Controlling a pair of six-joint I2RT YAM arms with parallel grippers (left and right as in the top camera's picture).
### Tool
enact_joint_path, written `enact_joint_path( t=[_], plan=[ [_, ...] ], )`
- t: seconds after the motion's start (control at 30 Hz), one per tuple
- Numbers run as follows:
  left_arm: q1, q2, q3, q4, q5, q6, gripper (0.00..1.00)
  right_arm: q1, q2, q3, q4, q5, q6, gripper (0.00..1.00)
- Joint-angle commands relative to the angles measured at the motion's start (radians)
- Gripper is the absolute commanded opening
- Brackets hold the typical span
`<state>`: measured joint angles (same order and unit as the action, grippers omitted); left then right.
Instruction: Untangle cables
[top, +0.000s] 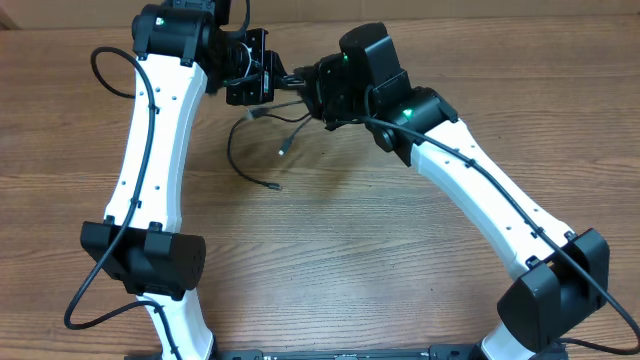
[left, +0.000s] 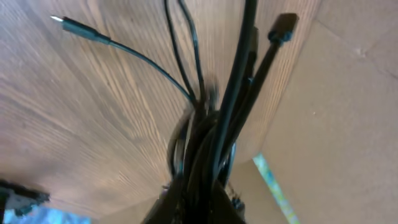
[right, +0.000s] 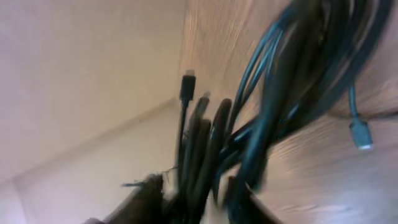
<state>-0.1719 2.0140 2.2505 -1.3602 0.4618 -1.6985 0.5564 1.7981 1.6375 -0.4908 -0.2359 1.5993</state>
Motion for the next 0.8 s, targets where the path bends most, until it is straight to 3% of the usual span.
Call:
enact_joint_path(
  t=[0.0, 0.03, 0.07, 0.23, 0.37, 0.53, 0.6, 0.7, 0.77],
  plan=[
    [0.030, -0.023, 0.008, -0.005, -0.043, 0.148, 0.04, 0.005, -0.021, 0.011, -0.027, -0.005, -0.457, 0.66],
    [0.037, -0.023, 0.008, -0.015, -0.051, 0.198, 0.04, 0.005, -0.021, 0.011, -0.047, -0.005, -0.557, 0.90],
    [0.047, -0.023, 0.008, -0.026, -0.059, 0.240, 0.04, 0.005, -0.021, 0.011, -0.064, -0.005, -0.641, 1.00],
    [0.093, -0.023, 0.008, -0.120, -0.111, 0.344, 0.04, 0.005, -0.021, 0.011, -0.133, -0.001, -0.938, 1.00],
    [0.127, -0.023, 0.008, -0.206, -0.114, 0.508, 0.04, 0.014, -0.021, 0.011, -0.176, -0.001, -1.387, 1.00],
    [0.130, -0.023, 0.008, -0.290, -0.138, 0.558, 0.04, 0.052, -0.021, 0.011, -0.253, -0.005, -1.825, 1.00],
    [0.130, -0.023, 0.008, -0.310, -0.155, 0.558, 0.04, 0.068, -0.021, 0.011, -0.256, -0.042, -1.926, 0.99],
    [0.130, -0.023, 0.008, -0.316, -0.154, 0.558, 0.04, 0.094, -0.021, 0.011, -0.245, -0.126, -2.068, 0.80],
    [0.127, -0.023, 0.008, -0.316, -0.154, 0.558, 0.04, 0.109, -0.021, 0.011, -0.223, -0.142, -2.080, 0.80]
  ],
)
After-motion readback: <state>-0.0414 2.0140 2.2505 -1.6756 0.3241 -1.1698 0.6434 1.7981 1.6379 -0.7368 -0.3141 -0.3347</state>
